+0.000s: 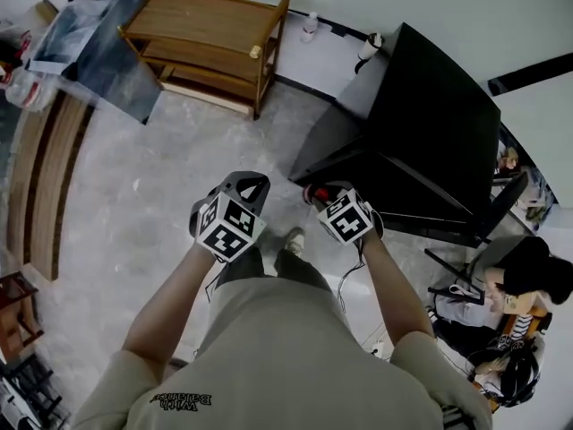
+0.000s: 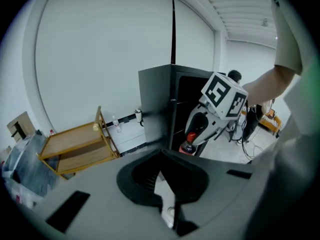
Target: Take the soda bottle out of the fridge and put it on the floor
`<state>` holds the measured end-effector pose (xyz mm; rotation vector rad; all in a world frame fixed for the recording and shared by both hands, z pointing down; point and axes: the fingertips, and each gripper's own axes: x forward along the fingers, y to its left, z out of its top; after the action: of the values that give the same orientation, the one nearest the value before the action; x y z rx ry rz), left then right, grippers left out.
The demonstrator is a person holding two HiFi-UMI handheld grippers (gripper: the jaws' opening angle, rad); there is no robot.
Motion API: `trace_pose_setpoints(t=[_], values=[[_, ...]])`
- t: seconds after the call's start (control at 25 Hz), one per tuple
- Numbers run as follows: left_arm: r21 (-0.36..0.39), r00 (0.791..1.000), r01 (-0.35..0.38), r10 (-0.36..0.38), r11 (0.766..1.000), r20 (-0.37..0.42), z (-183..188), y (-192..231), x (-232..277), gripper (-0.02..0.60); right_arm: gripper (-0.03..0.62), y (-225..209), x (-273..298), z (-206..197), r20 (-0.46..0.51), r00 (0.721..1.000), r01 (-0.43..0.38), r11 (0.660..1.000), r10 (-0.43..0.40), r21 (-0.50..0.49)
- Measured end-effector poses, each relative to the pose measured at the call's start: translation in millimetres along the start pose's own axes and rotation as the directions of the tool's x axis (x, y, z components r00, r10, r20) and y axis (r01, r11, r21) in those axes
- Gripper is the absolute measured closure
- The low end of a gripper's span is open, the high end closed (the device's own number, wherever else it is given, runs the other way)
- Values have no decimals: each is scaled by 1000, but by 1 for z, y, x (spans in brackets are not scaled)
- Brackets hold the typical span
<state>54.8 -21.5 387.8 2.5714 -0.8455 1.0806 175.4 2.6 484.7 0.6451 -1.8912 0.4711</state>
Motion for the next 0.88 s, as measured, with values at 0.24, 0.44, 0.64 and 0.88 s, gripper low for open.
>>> trace_pose_setpoints(t=[0.24,0.44,0.64,0.88], values=[[-86,997,-72,69,994,-39,-41,21,-23,575,480,34,30,42,-4,997,-79,991,79,-108],[-172,990,-129,116,977,-85,-76,30,-43,575,480,60,50,66,-23,991,-130,971,128,-198],[-219,981,-178,156,959,-110,-101,41,-58,575,480,78,68,86,-48,987,-158,952,151,-262],[-252,975,-190,152,949,-160,-135,52,-49,575,480,90,103,98,-80,984,-177,934,160,-309]])
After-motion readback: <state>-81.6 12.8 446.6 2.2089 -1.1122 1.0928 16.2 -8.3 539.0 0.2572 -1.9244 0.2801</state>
